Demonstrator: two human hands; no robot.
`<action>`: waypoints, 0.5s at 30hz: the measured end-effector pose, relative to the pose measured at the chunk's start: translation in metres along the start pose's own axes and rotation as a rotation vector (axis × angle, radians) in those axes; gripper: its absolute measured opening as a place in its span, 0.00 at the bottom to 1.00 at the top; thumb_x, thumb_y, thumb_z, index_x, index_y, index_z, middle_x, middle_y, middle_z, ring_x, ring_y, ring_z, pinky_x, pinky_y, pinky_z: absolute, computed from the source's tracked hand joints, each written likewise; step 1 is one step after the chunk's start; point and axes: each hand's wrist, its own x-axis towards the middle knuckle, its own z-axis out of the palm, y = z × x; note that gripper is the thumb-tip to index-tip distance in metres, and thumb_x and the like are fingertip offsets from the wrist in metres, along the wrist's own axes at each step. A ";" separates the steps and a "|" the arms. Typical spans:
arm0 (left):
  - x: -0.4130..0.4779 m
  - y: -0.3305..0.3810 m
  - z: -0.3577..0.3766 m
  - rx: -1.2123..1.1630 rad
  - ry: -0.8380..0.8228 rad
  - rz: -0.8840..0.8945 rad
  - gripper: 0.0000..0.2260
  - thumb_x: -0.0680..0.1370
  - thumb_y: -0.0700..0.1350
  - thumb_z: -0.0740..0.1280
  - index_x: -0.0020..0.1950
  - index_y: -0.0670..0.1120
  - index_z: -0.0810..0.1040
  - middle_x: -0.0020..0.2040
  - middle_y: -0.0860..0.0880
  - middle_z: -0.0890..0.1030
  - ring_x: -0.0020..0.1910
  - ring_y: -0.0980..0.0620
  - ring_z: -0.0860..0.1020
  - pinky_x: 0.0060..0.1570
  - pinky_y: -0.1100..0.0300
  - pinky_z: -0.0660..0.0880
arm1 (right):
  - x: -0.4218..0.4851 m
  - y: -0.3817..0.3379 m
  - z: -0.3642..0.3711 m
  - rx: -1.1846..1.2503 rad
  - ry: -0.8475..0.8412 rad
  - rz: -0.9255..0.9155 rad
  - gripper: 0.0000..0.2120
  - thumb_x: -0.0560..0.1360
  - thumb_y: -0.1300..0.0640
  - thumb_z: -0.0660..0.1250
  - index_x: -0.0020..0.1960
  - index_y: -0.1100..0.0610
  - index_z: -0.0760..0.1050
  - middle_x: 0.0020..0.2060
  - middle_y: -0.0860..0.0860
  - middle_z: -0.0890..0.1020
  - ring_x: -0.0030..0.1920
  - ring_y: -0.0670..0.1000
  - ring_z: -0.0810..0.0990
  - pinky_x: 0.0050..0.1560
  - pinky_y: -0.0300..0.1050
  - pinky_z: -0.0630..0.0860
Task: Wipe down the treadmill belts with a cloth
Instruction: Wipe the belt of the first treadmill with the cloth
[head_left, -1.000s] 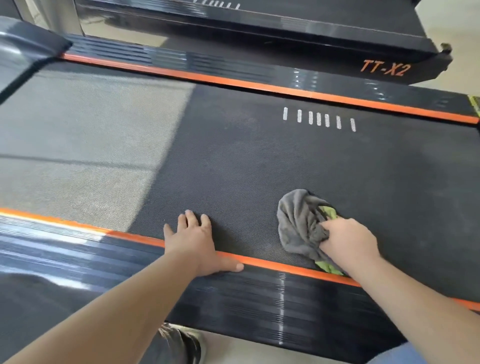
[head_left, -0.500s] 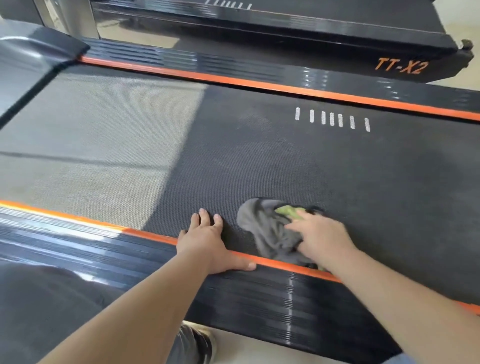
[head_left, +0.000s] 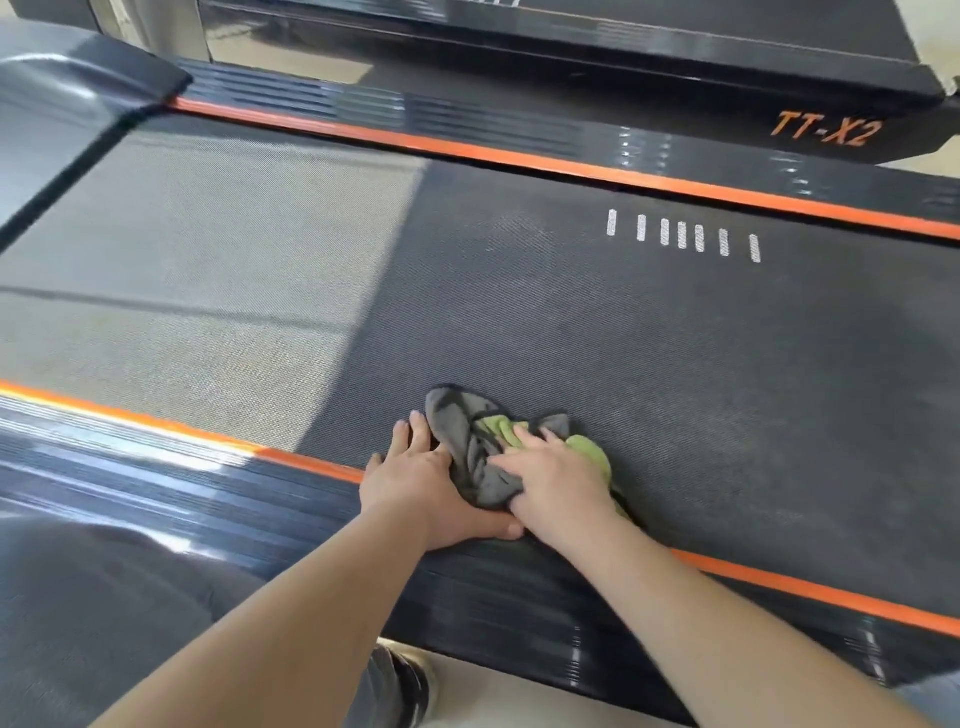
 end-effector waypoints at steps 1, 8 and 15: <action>0.000 0.000 0.001 0.003 -0.001 -0.002 0.70 0.49 0.86 0.63 0.85 0.55 0.48 0.84 0.48 0.38 0.83 0.48 0.39 0.80 0.42 0.52 | -0.005 0.014 -0.005 -0.060 -0.005 -0.040 0.27 0.76 0.56 0.66 0.72 0.36 0.73 0.82 0.43 0.59 0.80 0.55 0.60 0.74 0.45 0.59; 0.002 0.000 0.003 0.039 -0.006 -0.006 0.73 0.49 0.88 0.60 0.84 0.53 0.41 0.84 0.47 0.37 0.83 0.46 0.39 0.80 0.41 0.52 | -0.035 0.131 -0.042 -0.026 0.081 0.368 0.20 0.74 0.53 0.68 0.62 0.34 0.80 0.66 0.48 0.80 0.62 0.59 0.78 0.57 0.48 0.76; 0.002 0.000 0.004 0.032 0.002 -0.011 0.72 0.50 0.87 0.61 0.85 0.54 0.42 0.84 0.48 0.38 0.83 0.46 0.39 0.80 0.42 0.51 | 0.003 0.030 0.006 -0.005 0.143 0.342 0.22 0.76 0.49 0.66 0.69 0.36 0.75 0.75 0.48 0.70 0.73 0.56 0.69 0.67 0.45 0.66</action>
